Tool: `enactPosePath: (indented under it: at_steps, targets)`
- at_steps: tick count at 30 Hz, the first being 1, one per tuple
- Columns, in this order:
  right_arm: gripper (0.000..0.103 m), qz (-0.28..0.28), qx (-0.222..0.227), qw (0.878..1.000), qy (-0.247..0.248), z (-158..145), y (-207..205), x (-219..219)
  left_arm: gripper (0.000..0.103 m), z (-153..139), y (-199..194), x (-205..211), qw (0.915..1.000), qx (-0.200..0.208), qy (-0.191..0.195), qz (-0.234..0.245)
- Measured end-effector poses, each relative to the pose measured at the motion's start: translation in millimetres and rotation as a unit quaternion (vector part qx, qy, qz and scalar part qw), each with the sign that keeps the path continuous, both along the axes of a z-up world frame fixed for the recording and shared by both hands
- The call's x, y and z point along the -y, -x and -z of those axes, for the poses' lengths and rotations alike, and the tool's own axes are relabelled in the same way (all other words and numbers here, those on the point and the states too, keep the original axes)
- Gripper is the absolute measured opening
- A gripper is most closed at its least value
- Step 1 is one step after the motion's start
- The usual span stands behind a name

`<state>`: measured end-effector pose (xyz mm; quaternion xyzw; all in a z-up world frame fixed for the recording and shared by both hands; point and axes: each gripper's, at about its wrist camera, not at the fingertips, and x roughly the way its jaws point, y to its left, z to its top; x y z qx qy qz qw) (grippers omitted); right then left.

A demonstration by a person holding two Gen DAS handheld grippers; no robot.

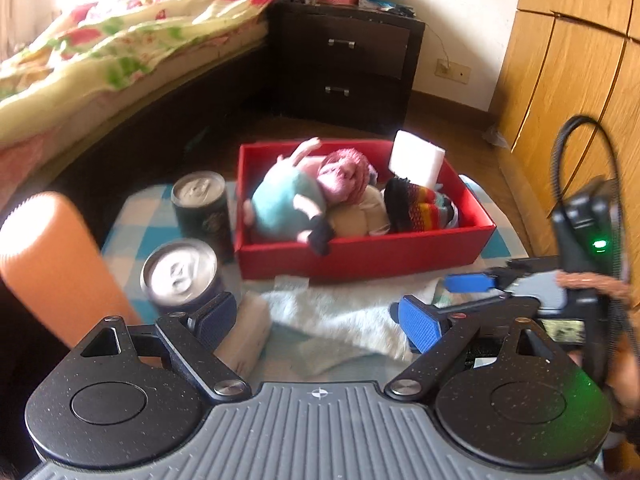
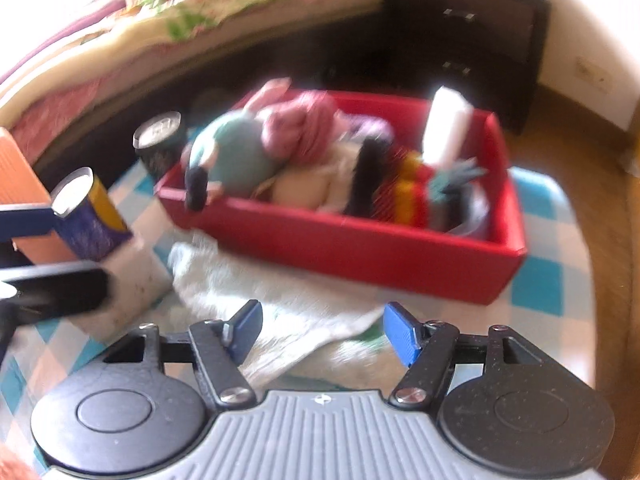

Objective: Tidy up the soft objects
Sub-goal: 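Move the left tool toward the beige sponge while the right tool reaches the white towel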

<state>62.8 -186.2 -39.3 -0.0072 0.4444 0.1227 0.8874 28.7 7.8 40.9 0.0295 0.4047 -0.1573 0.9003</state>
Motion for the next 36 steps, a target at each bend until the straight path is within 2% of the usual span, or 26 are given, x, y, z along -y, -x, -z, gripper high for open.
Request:
enactPosePath:
  at_steps: [3, 9, 15, 18, 20, 22, 24, 26, 28, 30, 31, 33, 35, 36]
  targets:
    - [0.051, -0.018, -0.011, 1.0, 0.002, 11, -10, -9, 0.086, 10, -5, -7, 0.9999, -0.012, -0.006, -0.005]
    - [0.052, -0.029, -0.03, 0.999, 0.01, 28, -20, -19, 0.086, 20, -16, -15, 0.9994, -0.03, -0.005, -0.015]
    - [0.05, -0.032, -0.039, 0.999, 0.017, 32, -18, -20, 0.086, 26, -18, -23, 0.9984, -0.048, -0.008, -0.031]
    - [0.04, -0.035, -0.046, 0.998, 0.025, 31, -15, -21, 0.086, 39, -21, -19, 0.9971, -0.061, -0.031, -0.034]
    - [0.018, -0.038, -0.054, 0.998, 0.023, 25, -11, -17, 0.086, 51, -25, -18, 0.9954, -0.084, -0.033, -0.032]
    - [0.002, -0.035, -0.07, 0.997, 0.005, 22, -7, -8, 0.086, 59, -27, -21, 0.9938, -0.099, -0.033, -0.039]
    - [0.0, -0.034, -0.082, 0.996, -0.014, 19, -3, 3, 0.085, 65, -30, -24, 0.9921, -0.118, -0.022, -0.035]
    - [0.0, -0.032, -0.082, 0.996, -0.019, 14, 4, 12, 0.078, 69, -30, -28, 0.9868, -0.159, 0.019, -0.023]
    - [0.0, -0.029, -0.086, 0.995, -0.03, 9, 9, 23, 0.071, 66, -24, -27, 0.9817, -0.181, 0.06, -0.002]
    - [0.0, -0.028, -0.09, 0.995, -0.041, 1, 16, 34, 0.074, 60, -17, -23, 0.9791, -0.184, 0.083, 0.025]
    - [0.0, -0.025, -0.092, 0.994, -0.048, -3, 20, 40, 0.079, 55, -12, -18, 0.9826, -0.171, 0.067, 0.028]
    - [0.0, -0.016, -0.086, 0.995, -0.044, -10, 26, 48, 0.084, 49, -6, -6, 0.9929, -0.118, -0.017, 0.009]
    - [0.0, 0.001, -0.078, 0.996, -0.037, -14, 30, 55, 0.089, 52, -1, 10, 0.9918, -0.072, -0.105, 0.006]
    - [0.0, 0.012, -0.078, 0.996, -0.039, -14, 31, 58, 0.09, 55, 1, 15, 0.9891, -0.06, -0.135, 0.007]
